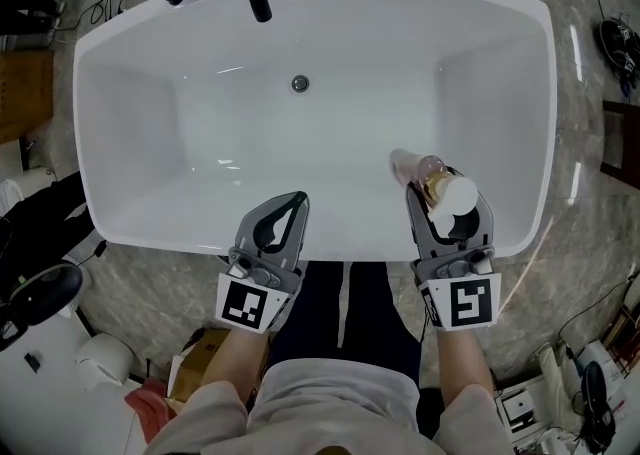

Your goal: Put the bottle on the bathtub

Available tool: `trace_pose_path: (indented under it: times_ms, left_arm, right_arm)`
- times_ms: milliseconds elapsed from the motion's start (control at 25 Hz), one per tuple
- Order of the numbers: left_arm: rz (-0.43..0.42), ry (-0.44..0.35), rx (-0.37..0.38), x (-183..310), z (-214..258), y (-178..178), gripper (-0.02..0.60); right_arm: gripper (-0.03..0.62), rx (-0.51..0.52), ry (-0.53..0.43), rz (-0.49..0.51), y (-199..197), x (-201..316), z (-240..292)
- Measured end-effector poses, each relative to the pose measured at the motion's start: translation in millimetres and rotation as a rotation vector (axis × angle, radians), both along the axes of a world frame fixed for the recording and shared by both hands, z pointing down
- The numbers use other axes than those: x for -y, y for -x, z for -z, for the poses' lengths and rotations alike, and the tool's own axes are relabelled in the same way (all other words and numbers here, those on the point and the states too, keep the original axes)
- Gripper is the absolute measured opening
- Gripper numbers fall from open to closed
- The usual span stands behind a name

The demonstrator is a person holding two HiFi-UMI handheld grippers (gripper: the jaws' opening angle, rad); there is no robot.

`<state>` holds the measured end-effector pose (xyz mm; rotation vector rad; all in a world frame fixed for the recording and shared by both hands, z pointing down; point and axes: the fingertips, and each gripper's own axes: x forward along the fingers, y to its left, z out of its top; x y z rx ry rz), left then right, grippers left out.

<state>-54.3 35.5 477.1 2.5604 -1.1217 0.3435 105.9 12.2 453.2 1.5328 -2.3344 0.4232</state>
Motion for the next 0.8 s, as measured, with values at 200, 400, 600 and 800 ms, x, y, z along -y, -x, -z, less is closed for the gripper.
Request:
trace_pose_path:
  times_ms: [200,400,600,800]
  left_arm:
    - [0.007,0.011,-0.008,5,-5,4,0.009]
    - [0.006,0.012,-0.036,11,-6,2,0.009]
    - [-0.007,0.035,-0.034,15,-11,2,0.009]
    - [-0.008,0.042,-0.071,15,-13,0,0.009]
  right_arm:
    - [0.212,-0.037,-0.015,0.025,0,35,-16]
    - [0.212,-0.037,-0.038,0.024,-5,84,-33]
    - [0.212,-0.051,-0.077,0.021,-7,149,-38]
    - [0.212,-0.084,-0.069,0.071,-2,221,-56]
